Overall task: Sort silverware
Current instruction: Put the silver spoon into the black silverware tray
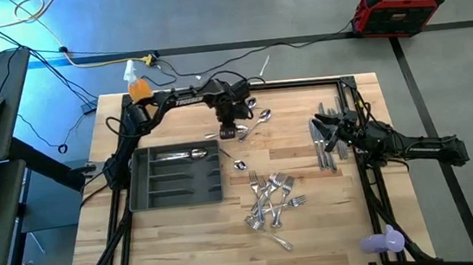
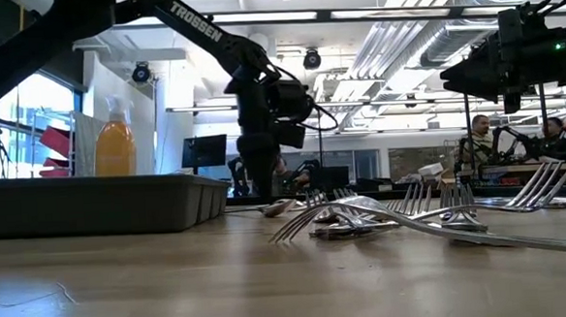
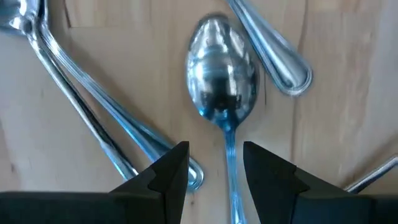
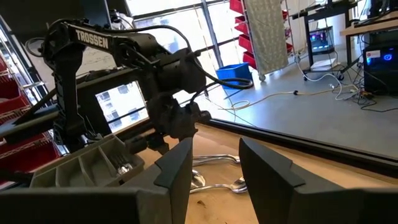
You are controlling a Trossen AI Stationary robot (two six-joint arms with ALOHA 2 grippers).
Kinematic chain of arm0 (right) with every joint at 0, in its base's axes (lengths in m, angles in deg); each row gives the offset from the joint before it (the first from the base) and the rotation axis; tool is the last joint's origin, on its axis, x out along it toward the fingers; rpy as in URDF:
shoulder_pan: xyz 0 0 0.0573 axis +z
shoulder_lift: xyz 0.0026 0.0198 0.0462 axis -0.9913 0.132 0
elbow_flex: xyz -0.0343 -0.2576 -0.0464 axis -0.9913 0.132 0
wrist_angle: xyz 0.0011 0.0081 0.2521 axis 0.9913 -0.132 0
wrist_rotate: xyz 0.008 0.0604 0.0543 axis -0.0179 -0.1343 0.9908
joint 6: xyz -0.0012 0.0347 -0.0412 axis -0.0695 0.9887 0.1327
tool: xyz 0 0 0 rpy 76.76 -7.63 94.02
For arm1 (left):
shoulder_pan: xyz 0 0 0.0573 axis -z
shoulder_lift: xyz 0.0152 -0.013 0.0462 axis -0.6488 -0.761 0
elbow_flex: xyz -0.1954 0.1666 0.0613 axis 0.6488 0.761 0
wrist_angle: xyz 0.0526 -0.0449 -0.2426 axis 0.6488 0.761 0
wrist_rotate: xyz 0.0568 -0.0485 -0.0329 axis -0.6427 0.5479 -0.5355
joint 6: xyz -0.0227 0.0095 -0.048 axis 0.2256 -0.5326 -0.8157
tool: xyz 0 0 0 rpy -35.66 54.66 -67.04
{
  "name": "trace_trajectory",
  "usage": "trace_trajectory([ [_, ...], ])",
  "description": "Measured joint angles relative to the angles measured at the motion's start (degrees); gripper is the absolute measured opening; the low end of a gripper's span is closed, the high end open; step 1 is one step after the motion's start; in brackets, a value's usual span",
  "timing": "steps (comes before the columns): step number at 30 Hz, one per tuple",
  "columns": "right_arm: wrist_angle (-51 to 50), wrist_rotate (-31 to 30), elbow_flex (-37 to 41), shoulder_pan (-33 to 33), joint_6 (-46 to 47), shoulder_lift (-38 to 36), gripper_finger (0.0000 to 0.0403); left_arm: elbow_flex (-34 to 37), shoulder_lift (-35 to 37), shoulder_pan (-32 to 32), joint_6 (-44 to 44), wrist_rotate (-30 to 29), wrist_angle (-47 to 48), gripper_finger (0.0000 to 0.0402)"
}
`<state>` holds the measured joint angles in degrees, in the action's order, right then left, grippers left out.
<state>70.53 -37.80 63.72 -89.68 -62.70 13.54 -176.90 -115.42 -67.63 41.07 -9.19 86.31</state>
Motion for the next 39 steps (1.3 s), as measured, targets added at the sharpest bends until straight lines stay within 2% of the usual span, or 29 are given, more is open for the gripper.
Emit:
trace_trajectory([
  [7, 0.0, 0.0, 0.0, 0.0, 0.0, 0.0, 0.0121, 0.1, -2.0, 0.8, -6.2, 1.0, -0.7, 0.0133],
  [12, 0.0, 0.0, 0.0, 0.0, 0.2, 0.0, 0.0121, -0.1, -2.7, 2.0, -8.8, -3.7, -1.2, 0.0125],
  [15, 0.0, 0.0, 0.0, 0.0, 0.2, 0.0, 0.0121, -0.1, -2.7, 2.3, -8.9, -4.5, -1.3, 0.0089],
  [18, 0.0, 0.0, 0.0, 0.0, 0.2, 0.0, 0.0121, -0.2, -2.8, 2.3, -8.7, -4.8, -1.4, 0.0024],
  [21, 0.0, 0.0, 0.0, 0.0, 0.2, 0.0, 0.0121, -0.2, -2.0, 2.6, -7.0, -5.2, -1.3, 0.0010],
  [23, 0.0, 0.0, 0.0, 0.0, 0.2, 0.0, 0.0121, -1.5, -1.5, 3.1, -6.1, -5.8, 0.2, 0.0005],
  [29, 0.0, 0.1, 0.0, 0.0, 0.0, 0.0, 0.0121, -9.1, 2.8, 5.1, -1.9, -13.4, 6.6, 0.0002],
  [33, 0.0, 0.1, 0.0, 0.0, 0.0, 0.0, 0.0121, -9.7, 5.8, 6.4, -4.1, -10.8, 11.7, 0.0001],
  [37, 0.0, 0.1, 0.0, 0.0, 0.0, 0.0, 0.0121, -9.7, 9.7, 7.5, -7.6, -9.8, 21.5, 0.0001],
  [39, 0.0, 0.1, 0.0, 0.0, 0.0, 0.0, 0.0121, -7.1, 11.7, 7.6, -9.4, -8.0, 23.3, 0.0000],
])
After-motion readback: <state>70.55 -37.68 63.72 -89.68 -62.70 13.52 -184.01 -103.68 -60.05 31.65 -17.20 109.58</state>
